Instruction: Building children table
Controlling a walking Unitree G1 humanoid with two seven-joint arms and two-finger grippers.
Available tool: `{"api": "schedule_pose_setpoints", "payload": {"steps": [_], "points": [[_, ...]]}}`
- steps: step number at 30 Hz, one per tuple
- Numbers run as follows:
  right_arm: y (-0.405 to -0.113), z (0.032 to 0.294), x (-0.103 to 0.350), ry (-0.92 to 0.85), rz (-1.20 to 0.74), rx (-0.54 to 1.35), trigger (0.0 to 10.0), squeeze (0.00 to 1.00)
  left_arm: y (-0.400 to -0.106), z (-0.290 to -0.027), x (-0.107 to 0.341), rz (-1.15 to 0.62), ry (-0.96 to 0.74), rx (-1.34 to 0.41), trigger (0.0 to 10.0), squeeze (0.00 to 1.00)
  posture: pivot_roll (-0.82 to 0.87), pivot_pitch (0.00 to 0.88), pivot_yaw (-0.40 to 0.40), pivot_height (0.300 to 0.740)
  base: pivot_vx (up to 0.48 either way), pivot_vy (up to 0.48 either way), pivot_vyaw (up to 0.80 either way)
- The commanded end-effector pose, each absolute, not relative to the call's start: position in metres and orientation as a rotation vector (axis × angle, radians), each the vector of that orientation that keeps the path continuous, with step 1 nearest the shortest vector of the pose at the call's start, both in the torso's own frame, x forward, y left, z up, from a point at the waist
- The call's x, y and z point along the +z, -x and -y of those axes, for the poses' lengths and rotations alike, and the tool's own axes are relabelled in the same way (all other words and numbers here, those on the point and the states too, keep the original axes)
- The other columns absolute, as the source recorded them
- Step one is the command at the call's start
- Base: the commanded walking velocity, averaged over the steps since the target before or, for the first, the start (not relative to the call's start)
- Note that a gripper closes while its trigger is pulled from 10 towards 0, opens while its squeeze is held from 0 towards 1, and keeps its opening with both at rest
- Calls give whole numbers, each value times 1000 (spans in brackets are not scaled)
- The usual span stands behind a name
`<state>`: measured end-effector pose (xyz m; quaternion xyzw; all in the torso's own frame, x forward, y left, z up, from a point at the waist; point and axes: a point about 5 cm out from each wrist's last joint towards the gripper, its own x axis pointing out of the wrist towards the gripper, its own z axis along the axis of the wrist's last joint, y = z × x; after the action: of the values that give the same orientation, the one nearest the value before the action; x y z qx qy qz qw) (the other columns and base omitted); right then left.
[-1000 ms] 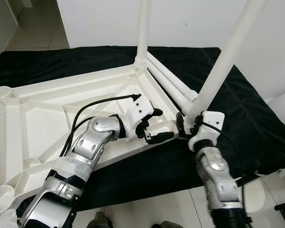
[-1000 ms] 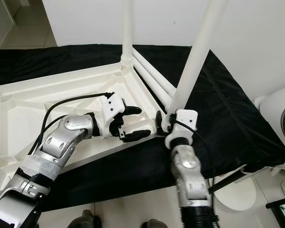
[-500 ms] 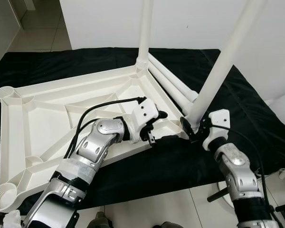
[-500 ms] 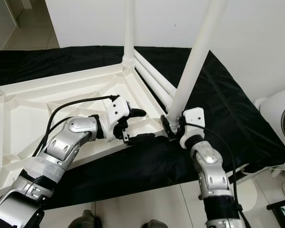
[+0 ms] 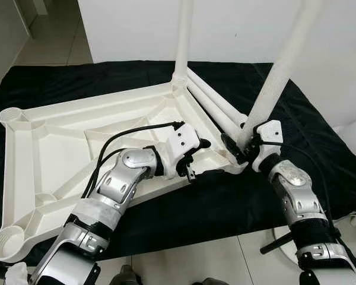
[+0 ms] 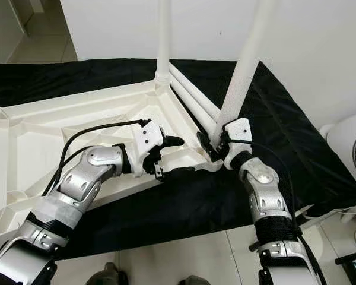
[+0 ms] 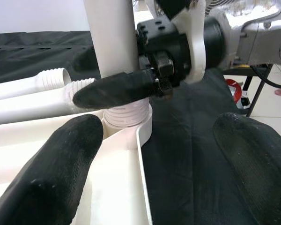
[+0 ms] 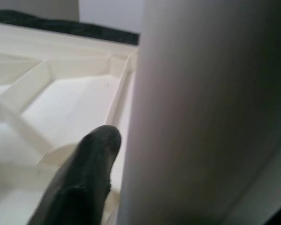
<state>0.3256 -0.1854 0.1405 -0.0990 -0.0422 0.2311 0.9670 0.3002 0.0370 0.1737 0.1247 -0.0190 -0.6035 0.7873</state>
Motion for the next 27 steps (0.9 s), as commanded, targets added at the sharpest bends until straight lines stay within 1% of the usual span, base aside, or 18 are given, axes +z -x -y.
{"api": "schedule_pose_setpoints", "payload": {"steps": [1,6,7,11,16,20,21,22,23,25,27], "points": [[-320,184,128,192,36,482,0,0,-302,-37,174,49,-277,-1275,10000,0,-1,6,-15,740,0,0,0],[-316,185,121,156,10,473,0,0,-302,-37,175,49,-276,-1274,10000,0,-5,8,-13,740,0,0,0],[-314,186,116,128,-12,453,10000,0,-302,-36,175,48,-276,-1278,10000,0,-12,12,-9,740,0,0,0],[-313,187,113,95,-20,436,10000,0,-302,-35,175,49,-274,-1282,10000,0,-14,15,-8,740,0,0,0],[-314,191,112,85,-32,372,10000,0,-302,-35,175,48,-274,-1287,10000,0,-15,15,-11,740,0,0,0],[-314,192,114,70,-38,261,10000,0,-301,-35,173,45,-274,-1290,10000,0,-15,13,-19,740,0,0,0],[-314,191,115,48,-49,203,10000,0,-300,-35,173,44,-273,-1291,10000,0,-14,12,-27,740,0,0,0],[-314,191,115,48,-49,203,10000,0,-300,-35,173,44,-273,-1291,10000,0,-14,12,-27,740,0,0,0],[-314,188,116,15,-66,144,10000,0,-300,-35,172,43,-273,-1291,10000,0,-14,12,-27,740,0,0,0],[-314,188,116,15,-66,144,10000,0,-300,-35,172,43,-273,-1291,10000,0,-14,12,-27,740,0,0,0],[-311,176,118,-24,-76,25,10000,0,-301,-37,170,38,-274,-1283,10000,0,-12,5,-37,740,0,0,0]]}}
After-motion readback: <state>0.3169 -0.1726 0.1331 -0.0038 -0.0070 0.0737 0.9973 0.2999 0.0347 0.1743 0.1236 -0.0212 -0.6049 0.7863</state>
